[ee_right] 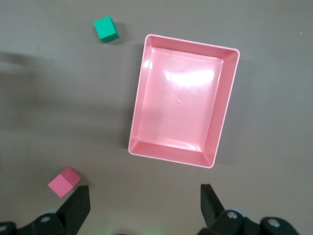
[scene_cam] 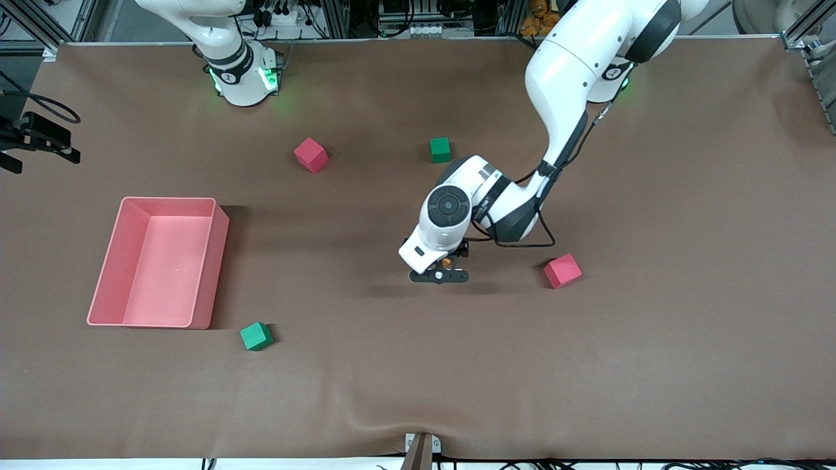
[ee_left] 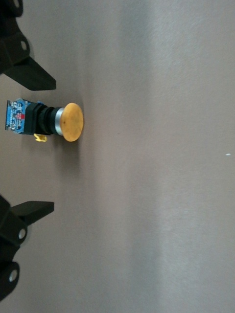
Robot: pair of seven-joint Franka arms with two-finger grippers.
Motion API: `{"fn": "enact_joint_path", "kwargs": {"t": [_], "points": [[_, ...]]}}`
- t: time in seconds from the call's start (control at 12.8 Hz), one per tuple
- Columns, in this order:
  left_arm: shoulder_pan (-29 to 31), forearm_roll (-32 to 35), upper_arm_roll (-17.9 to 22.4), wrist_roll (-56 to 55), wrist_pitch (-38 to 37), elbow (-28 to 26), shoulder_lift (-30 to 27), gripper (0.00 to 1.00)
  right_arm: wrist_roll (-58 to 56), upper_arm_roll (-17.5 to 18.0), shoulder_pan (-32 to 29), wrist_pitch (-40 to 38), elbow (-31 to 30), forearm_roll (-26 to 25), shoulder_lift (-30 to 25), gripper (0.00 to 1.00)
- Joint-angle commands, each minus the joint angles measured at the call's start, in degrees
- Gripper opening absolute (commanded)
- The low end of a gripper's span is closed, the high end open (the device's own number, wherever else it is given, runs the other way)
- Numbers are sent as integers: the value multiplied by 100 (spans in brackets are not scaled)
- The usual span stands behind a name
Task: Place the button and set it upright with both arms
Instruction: 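Lower the left gripper over the button while the right gripper withdraws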
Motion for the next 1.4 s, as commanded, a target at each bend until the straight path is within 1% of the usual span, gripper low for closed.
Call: {"fn": "enact_joint_path", "kwargs": {"t": [0.0,0.16,0.31,0.39,0.47,0.62,0.7,0.78,0.86,1.01,1.09,1.33], "points": [[-29,435,70,-156,122,-204,-38,100,527,93,-140,-175,158,13,26,100],[-55,629,79,-174,122,-354,-38,100,1099,110,-114,-263,210,30,25,100],[-47,779,62,-296,122,-372,-29,100,1565,102,-131,-377,324,302,25,100],[-47,779,62,-306,122,-433,-38,100,1776,102,-123,-517,438,329,25,100],[-55,779,62,-315,122,-460,-38,100,1908,136,-71,-562,561,312,34,100],[-47,762,53,-350,157,-469,-46,99,1884,163,-17,-589,580,242,34,100],[-55,753,53,-350,157,-477,-38,96,1866,154,-26,-589,580,233,34,100],[-38,770,53,-350,166,-503,-38,89,1866,146,-35,-606,580,224,34,100],[-29,771,53,-350,166,-512,-38,85,1874,146,-35,-685,588,207,34,100],[-82,709,53,-463,201,-504,-38,82,1866,181,-9,-712,597,-73,34,100],[-82,735,53,-525,201,-530,-38,80,1918,189,9,-773,597,-136,34,100],[-82,718,44,-534,227,-521,-38,78,1945,172,9,-835,659,-119,34,100]]}}
